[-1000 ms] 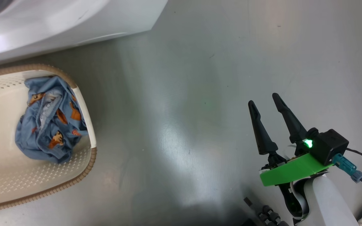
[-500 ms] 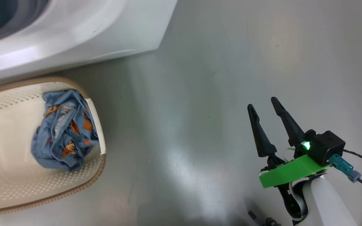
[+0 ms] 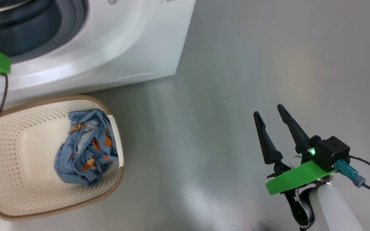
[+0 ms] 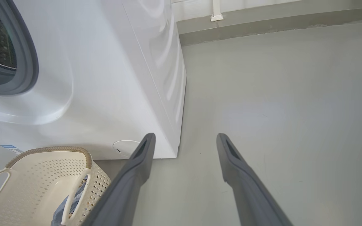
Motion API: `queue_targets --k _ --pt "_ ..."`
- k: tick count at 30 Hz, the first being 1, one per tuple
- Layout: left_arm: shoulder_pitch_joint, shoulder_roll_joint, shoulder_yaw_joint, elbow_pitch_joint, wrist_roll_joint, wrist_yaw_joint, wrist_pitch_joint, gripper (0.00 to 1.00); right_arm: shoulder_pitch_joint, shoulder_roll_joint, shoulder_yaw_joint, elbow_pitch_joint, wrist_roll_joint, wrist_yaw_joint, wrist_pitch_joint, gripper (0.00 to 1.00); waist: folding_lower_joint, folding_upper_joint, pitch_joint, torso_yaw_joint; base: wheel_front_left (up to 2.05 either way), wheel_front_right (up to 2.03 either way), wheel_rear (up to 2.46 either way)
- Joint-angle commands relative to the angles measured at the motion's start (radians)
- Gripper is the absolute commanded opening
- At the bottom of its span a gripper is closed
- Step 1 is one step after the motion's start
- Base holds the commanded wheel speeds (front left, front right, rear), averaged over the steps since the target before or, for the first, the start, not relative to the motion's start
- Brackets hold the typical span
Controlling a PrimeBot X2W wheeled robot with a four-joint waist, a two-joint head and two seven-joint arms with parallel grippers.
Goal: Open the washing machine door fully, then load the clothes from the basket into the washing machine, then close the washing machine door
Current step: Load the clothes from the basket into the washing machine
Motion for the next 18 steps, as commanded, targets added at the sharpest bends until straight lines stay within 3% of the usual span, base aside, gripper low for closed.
queue_targets --k 1,18 --pt "0.034 0.041 0.043 -0.043 0.005 -0.001 -0.005 1.00 0.033 0.001 0.016 -0.015 -0.011 0.002 -0.005 1.00 0.0001 -0.0001 -0.036 0.026 0.00 0.00 0.00" --pt "0.358 -0.057 0.204 -0.291 0.090 -0.002 -0.005 1.00 0.039 0.001 0.025 0.014 -0.016 0.002 -0.005 1.00 0.0001 -0.0001 -0.128 0.062 0.00 0.00 0.00"
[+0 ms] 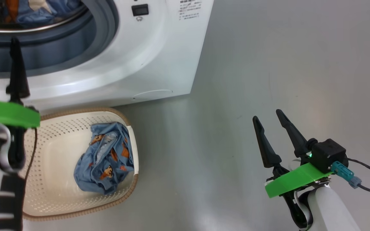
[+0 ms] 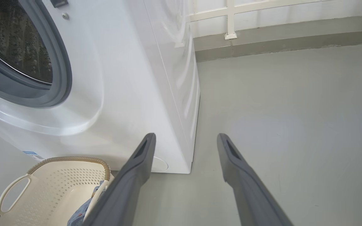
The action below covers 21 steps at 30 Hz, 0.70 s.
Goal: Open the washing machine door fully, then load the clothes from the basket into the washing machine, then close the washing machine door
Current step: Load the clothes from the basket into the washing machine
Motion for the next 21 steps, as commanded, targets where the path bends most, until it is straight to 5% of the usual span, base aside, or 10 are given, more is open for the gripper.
queue_targets --k 1,21 --pt "0.042 0.034 0.049 -0.050 0.020 -0.002 -0.005 1.00 0.036 0.002 0.025 -0.015 -0.004 0.002 -0.005 1.00 0.0000 0.0000 -0.021 -0.001 0.00 0.00 0.00" --pt "0.442 -0.087 0.223 -0.312 0.113 -0.002 -0.005 1.00 0.071 0.002 0.028 0.003 -0.014 0.002 -0.005 1.00 0.0000 0.0000 -0.163 -0.003 0.00 0.00 0.00"
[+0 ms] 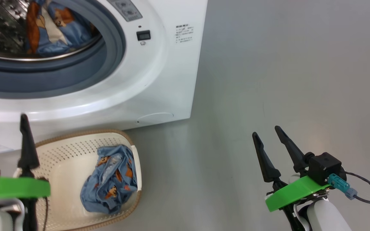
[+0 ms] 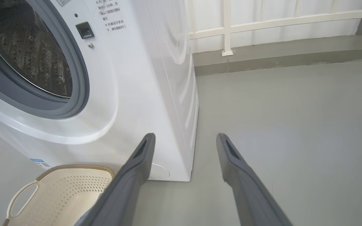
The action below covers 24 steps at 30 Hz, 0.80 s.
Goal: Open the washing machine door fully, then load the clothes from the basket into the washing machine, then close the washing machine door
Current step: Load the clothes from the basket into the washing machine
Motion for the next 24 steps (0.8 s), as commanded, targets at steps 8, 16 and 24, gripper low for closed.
queue_targets --k 8,16,24 --pt "0.132 -0.032 0.056 -0.050 0.040 -0.002 -0.005 1.00 0.042 0.003 0.018 -0.019 -0.021 0.002 -0.005 1.00 0.0000 -0.0001 -0.105 0.012 0.00 0.00 0.00" --pt "0.248 -0.068 0.071 -0.064 0.078 -0.002 -0.005 1.00 0.081 0.003 0.008 -0.016 -0.029 0.002 -0.005 1.00 0.0000 -0.0001 -0.183 0.017 0.00 0.00 0.00" --pt "0.342 -0.093 0.093 -0.082 0.110 -0.002 -0.005 1.00 0.124 0.003 -0.004 -0.012 -0.035 0.002 -0.005 1.00 0.0000 -0.0001 -0.244 0.033 0.00 0.00 0.00"
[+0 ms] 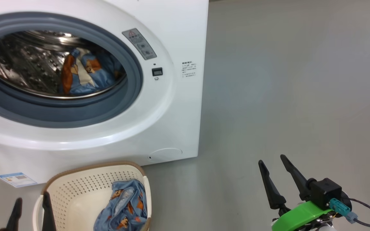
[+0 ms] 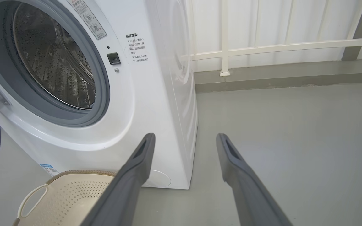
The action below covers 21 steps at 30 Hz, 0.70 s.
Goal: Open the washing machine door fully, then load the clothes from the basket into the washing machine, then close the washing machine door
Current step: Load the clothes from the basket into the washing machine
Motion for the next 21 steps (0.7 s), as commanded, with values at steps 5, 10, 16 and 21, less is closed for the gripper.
queue_targets --k 5,10,16,21 --pt "0.033 0.005 0.036 -0.029 0.018 -0.002 -0.005 1.00 0.021 0.002 0.009 -0.024 -0.005 0.002 -0.005 1.00 0.0001 0.0000 -0.044 0.025 0.00 0.00 0.00" --pt "0.059 0.004 0.036 -0.035 0.012 0.000 -0.005 1.00 0.036 0.002 0.003 -0.026 -0.004 0.002 -0.005 1.00 0.0001 0.0000 -0.055 0.032 0.00 0.00 0.00" --pt "0.084 0.003 0.020 -0.046 0.004 0.013 -0.006 1.00 0.039 0.002 0.000 -0.030 -0.003 0.002 -0.005 1.00 0.0001 0.0000 -0.062 0.036 0.00 0.00 0.00" --pt "0.092 0.003 0.008 -0.049 -0.001 0.021 -0.006 1.00 0.040 0.002 -0.004 -0.032 -0.003 0.002 -0.005 1.00 0.0001 0.0000 -0.059 0.041 0.00 0.00 0.00"
